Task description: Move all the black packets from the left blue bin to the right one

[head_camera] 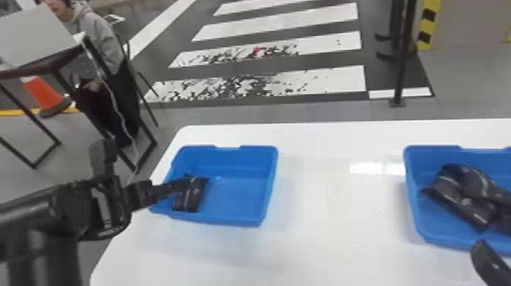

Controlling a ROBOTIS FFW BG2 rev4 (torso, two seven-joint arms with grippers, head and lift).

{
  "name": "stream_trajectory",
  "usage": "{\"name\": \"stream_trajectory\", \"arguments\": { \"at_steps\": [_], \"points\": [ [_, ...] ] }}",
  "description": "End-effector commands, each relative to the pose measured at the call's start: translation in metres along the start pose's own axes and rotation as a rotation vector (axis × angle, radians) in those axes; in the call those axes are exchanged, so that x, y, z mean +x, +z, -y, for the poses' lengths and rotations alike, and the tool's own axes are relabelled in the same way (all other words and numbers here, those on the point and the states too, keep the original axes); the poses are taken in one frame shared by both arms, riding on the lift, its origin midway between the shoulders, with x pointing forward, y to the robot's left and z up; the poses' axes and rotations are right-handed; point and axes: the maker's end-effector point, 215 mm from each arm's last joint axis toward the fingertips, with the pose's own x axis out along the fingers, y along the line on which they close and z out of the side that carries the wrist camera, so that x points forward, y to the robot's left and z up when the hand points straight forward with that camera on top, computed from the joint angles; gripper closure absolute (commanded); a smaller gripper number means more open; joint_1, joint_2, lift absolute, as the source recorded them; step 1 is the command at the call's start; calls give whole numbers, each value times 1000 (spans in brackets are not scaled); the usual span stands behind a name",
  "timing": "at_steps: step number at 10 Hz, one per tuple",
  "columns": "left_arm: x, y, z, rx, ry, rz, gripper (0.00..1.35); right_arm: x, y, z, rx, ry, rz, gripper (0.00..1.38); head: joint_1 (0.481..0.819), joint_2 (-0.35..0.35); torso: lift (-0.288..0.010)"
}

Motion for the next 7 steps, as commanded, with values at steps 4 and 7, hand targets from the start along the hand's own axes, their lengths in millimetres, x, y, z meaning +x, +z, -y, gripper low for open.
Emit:
{"name": "stream_trajectory", "arguments": {
  "at_steps": [4,7],
  "points": [
    [37,0,-19,-73,45,-78,334,3,-6,0,22,9,-11,136,695,350,-154],
    [55,-7,-13,-85,50,-132,334,5,-14,-2,49,25,-29,139,695,350,-154]
  ]
}}
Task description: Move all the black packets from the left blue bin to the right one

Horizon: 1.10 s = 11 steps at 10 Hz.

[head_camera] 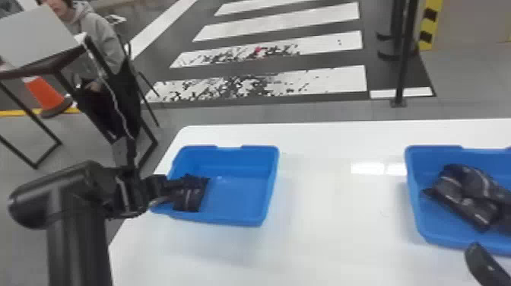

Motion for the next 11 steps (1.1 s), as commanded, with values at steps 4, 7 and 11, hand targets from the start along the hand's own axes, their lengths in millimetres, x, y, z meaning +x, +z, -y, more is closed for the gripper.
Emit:
{"name": "stream_trajectory", "arguments": {
  "at_steps": [4,7,11],
  "points": [
    [18,-19,-12,-51,57,-128,559,3,-16,-2,47,20,-35,150,695,350,-154],
    [24,-29,-29,-49,119,-188,1009,4,-24,-1,64,26,-53,157,695,350,-154],
    [24,11,-3,75,44,-31,1213,4,-22,-2,70,33,-51,168,695,350,-154]
  ]
}}
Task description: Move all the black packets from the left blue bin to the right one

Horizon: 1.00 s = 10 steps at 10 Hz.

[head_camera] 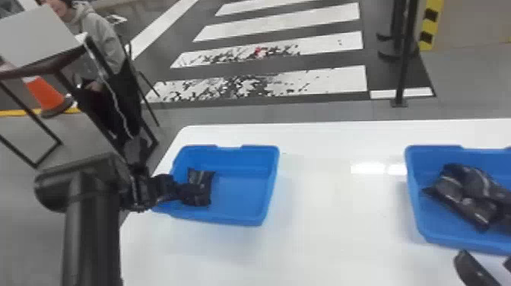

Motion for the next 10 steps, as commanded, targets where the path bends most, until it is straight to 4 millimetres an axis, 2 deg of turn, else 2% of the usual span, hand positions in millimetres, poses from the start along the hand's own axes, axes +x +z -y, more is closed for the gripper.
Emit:
{"name": "stream_trajectory", "arguments": {
  "at_steps": [1,2,3,5,6,7,8,10],
  "points": [
    [-20,18,25,66,-40,92,1213,2,4,-1,-5,3,7,168,695,350,-154],
    [-36,28,50,115,-99,159,1213,3,10,-4,-10,11,16,168,695,350,-154],
    [-50,29,77,166,-147,204,1213,4,15,-7,-15,19,24,168,695,350,-154],
    [-75,23,122,244,-239,257,1213,9,25,-12,-19,36,40,168,695,308,-154],
    [-83,15,138,274,-257,261,1213,9,26,-14,-15,43,42,168,695,282,-154],
    [-81,11,138,275,-245,238,1188,10,24,-14,-11,44,37,168,695,270,-154],
    [-80,10,129,261,-227,236,955,11,23,-16,-10,48,35,168,695,252,-154],
    [-83,13,102,220,-161,234,532,10,17,-15,3,49,24,168,695,269,-154]
  ]
}}
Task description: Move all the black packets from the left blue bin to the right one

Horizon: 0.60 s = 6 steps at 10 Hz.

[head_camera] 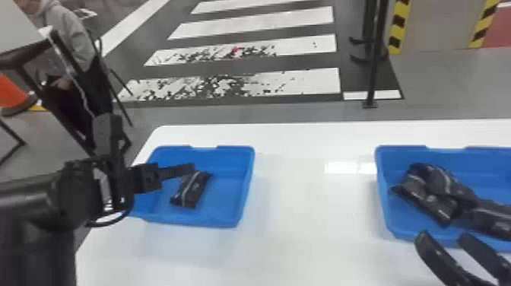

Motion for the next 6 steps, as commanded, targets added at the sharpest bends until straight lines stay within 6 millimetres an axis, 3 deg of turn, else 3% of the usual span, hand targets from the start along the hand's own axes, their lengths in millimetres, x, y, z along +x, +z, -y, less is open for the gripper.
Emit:
{"name": "stream_trajectory", "arguments": {
  "at_steps": [1,3,6],
  "points": [
    [-3,-3,-18,-24,51,-16,435,-1,-3,0,5,0,-7,168,695,278,-154],
    [8,-12,-42,-70,102,-70,418,0,-5,1,12,0,-11,168,695,318,-154],
    [45,-26,-46,-114,95,-177,417,1,-10,2,18,1,-19,168,695,335,-154]
  ]
}}
